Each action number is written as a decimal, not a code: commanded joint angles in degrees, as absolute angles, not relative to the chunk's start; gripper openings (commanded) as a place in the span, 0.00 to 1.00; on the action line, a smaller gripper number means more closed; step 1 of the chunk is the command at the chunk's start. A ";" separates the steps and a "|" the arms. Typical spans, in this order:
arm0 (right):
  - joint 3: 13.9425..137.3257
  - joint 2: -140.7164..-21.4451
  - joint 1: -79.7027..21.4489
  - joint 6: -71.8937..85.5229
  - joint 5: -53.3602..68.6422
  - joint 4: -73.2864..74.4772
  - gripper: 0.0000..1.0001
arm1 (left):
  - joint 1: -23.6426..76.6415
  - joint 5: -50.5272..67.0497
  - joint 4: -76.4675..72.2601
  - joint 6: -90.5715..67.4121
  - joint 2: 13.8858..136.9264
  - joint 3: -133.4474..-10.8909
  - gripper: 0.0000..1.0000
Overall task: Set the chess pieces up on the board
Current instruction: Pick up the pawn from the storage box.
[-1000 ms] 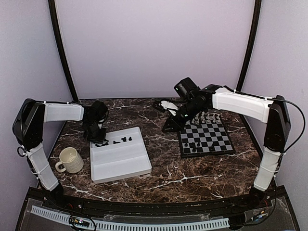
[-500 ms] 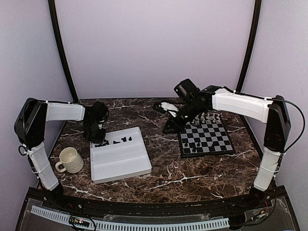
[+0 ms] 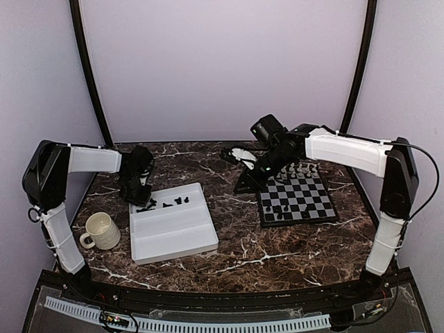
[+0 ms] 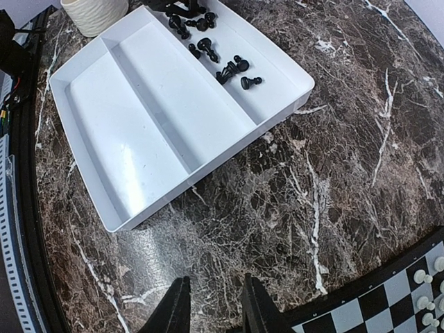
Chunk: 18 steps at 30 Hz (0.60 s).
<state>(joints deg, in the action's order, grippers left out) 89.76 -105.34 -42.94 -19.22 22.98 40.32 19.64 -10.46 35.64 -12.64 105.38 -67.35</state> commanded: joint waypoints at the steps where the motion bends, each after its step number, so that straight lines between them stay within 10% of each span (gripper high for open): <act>1: 88.65 -105.92 -43.64 -19.17 23.87 39.17 0.27 | 19.41 -4.76 36.62 -13.12 104.16 -64.75 0.31; 18: 90.51 -107.83 -44.38 -19.05 23.64 39.96 0.27 | 19.69 -4.48 37.13 -12.92 102.54 -63.15 0.16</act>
<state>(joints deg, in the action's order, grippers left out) 88.92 -106.85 -43.35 -19.22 23.00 40.32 19.49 -4.93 35.40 -13.15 102.94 -63.90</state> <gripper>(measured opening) 0.272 0.165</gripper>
